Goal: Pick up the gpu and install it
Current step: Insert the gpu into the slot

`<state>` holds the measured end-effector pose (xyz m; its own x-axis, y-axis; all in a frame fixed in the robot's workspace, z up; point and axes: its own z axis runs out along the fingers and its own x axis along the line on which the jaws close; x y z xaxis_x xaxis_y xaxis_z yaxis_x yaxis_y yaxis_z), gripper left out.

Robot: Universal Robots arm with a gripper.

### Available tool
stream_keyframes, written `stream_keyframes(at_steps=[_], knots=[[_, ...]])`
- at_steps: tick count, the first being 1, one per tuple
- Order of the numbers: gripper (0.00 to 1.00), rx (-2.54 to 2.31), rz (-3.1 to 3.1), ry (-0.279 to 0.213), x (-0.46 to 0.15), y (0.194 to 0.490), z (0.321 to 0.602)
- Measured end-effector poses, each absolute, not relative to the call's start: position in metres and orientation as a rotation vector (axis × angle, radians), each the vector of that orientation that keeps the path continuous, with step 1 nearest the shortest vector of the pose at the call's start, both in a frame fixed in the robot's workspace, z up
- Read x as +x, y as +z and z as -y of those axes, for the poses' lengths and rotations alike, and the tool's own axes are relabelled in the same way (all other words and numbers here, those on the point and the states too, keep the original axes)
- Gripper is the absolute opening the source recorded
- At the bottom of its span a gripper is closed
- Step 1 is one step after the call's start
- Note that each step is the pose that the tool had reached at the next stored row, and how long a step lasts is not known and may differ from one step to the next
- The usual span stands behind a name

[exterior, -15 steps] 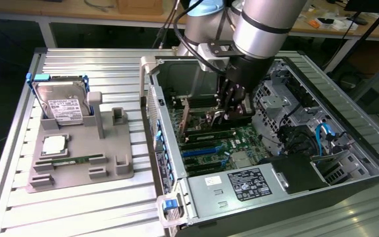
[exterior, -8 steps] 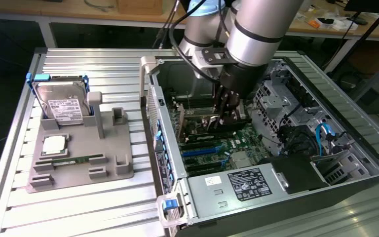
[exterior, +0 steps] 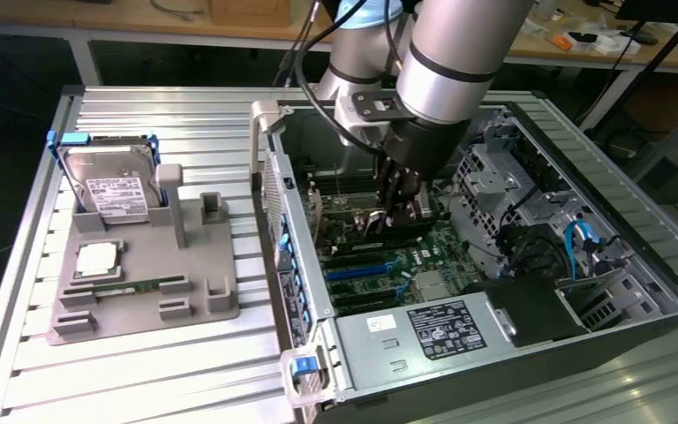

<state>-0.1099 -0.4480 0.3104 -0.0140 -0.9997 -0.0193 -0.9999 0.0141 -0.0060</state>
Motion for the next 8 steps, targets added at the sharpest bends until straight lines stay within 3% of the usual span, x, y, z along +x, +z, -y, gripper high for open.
stream_keyframes(at_steps=[8], knots=[[0.27,-2.193,-2.224,0.014,-0.1099,0.3031,0.4542]])
